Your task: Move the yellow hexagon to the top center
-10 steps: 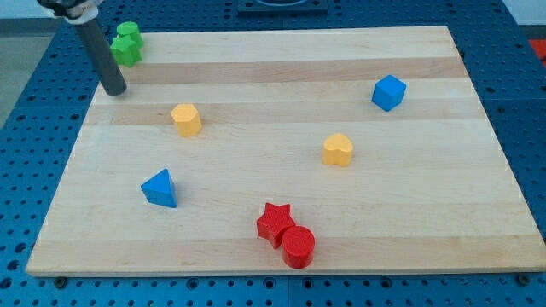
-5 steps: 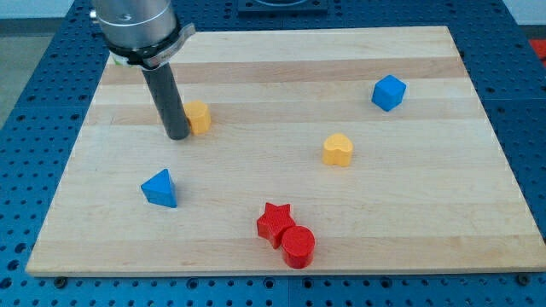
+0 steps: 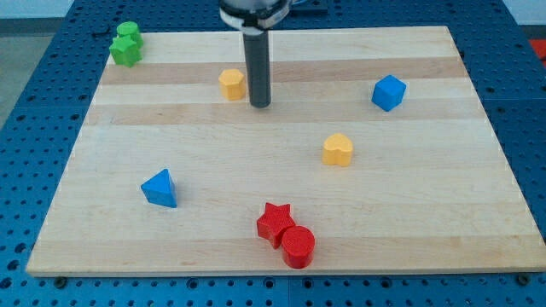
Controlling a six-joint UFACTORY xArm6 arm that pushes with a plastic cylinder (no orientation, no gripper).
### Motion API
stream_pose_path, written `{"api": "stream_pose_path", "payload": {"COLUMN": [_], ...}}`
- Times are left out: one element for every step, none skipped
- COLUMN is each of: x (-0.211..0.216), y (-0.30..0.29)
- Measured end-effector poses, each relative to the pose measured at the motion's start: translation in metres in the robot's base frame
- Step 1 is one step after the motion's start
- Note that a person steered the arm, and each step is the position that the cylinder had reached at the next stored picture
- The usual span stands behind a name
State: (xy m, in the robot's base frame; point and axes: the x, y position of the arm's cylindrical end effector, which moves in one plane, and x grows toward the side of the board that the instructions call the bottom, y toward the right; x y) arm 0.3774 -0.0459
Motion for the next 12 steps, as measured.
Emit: {"api": "stream_pose_path", "payload": {"x": [-0.003, -0.009, -0.028, -0.063, -0.092, -0.104, -0.100, -0.083, -0.079, -0.089, -0.092, -0.090], "y": [-0.053, -0.062, -0.052, -0.040, -0.010, 0.029, 0.035, 0.035, 0.044, 0.053, 0.072, 0.085]}}
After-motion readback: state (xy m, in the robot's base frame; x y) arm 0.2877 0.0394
